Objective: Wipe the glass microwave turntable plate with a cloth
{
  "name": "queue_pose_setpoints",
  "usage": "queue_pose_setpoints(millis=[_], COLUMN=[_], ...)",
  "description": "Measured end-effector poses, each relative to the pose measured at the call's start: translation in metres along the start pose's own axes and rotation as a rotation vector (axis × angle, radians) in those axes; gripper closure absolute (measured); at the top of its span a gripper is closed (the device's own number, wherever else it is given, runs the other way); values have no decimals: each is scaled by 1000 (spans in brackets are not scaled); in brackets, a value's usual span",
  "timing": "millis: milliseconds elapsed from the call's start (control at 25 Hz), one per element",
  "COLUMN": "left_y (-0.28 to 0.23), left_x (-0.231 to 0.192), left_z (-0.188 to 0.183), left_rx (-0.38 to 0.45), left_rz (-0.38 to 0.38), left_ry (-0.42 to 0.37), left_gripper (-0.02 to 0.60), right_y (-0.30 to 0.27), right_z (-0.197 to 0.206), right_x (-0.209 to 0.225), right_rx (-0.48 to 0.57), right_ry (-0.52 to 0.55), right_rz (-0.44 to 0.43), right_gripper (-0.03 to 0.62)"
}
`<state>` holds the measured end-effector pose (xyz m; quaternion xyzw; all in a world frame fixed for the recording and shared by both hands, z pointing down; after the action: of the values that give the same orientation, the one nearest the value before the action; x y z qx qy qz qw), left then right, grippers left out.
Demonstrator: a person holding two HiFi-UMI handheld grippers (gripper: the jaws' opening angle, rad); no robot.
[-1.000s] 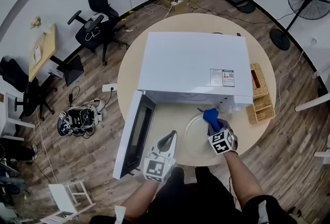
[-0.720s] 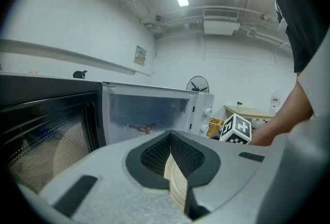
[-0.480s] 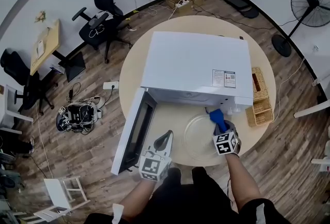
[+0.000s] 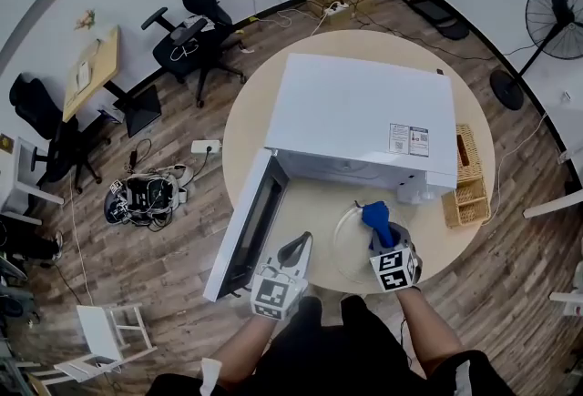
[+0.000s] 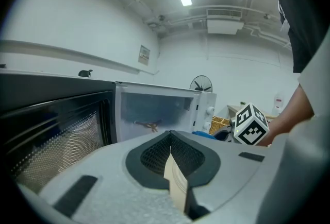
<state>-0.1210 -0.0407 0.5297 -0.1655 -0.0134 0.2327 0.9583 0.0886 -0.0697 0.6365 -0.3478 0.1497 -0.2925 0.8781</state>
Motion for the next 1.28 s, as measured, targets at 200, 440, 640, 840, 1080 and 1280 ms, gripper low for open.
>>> queue_pose_setpoints(millis=[200, 440, 640, 840, 1080, 1280], left_y=[11, 18, 22, 17, 12, 6], left_x=[7, 2, 0, 2, 9, 12], left_z=[5, 7, 11, 7, 7, 6], left_rx=[-19, -19, -23, -11, -11, -15], left_rz=[26, 6, 0, 21, 41, 56], left_ry=[19, 16, 13, -15, -11, -25], left_gripper=[577, 577, 577, 577, 577, 577], right_y=[-6, -27, -42, -46, -46, -45], right_z=[-15, -10, 5, 8, 8, 11], right_x=[-56, -97, -110, -106, -105, -91], right_rx=[3, -50, -132, -133, -132, -137], right_ry=[43, 55, 69, 72, 65, 49], right_rz=[-134, -258, -304, -310, -302, -276], right_gripper=[519, 519, 519, 519, 519, 519])
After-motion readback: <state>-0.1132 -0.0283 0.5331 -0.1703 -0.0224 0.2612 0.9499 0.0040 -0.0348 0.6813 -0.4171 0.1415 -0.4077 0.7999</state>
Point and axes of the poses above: the fingertips, and each gripper's own axes: y backward along the fingers, x to its right, z out of its underside, the point moved 4 cm from there along y, backward along the fingers, and after that the axes turned 8 degrees about -z, right-handed, at the moved point
